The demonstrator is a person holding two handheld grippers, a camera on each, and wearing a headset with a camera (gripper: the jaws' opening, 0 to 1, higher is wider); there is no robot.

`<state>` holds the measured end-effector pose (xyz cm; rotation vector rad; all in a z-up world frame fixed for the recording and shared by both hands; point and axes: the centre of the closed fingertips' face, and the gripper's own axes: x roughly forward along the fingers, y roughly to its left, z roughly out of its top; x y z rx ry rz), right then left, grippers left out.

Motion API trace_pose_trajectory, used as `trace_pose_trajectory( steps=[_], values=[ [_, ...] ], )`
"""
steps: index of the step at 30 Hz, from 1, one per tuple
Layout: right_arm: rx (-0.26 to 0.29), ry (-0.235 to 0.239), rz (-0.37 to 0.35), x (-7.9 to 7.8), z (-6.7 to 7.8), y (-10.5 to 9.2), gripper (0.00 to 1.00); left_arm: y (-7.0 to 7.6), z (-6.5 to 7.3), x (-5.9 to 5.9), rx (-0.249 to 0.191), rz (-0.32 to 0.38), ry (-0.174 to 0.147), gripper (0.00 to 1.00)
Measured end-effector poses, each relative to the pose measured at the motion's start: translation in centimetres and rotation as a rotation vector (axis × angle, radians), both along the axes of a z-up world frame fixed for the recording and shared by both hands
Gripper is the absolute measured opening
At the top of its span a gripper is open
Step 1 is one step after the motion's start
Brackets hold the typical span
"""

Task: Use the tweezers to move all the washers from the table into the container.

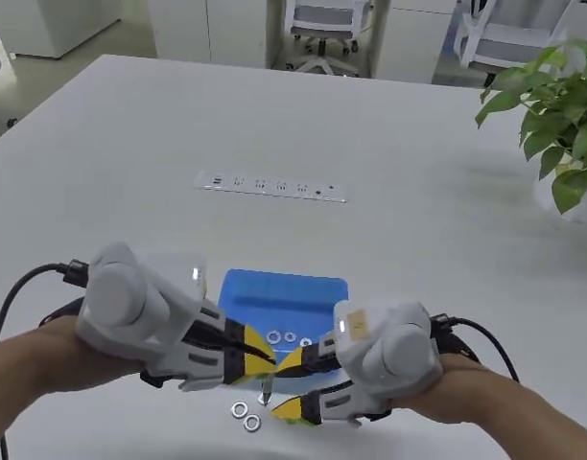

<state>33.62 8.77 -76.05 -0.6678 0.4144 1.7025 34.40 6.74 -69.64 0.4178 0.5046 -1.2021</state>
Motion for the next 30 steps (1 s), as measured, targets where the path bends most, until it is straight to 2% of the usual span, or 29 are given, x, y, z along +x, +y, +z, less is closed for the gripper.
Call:
trace_pose_trajectory(
  steps=[7, 17, 30],
  values=[
    [-0.012, -0.040, 0.028, 0.2, -0.5, 0.8, 0.15, 0.0, 0.0, 0.1, 0.003, -0.006, 0.005, 0.05],
    [-0.014, -0.016, 0.042, 0.2, -0.6, 1.1, 0.10, -0.2, 0.0, 0.1, -0.008, -0.002, 0.008, 0.05],
    [-0.032, -0.012, 0.044, 0.2, -0.7, 1.0, 0.08, -0.3, 0.1, 0.0, 0.001, -0.010, 0.001, 0.05]
  ],
)
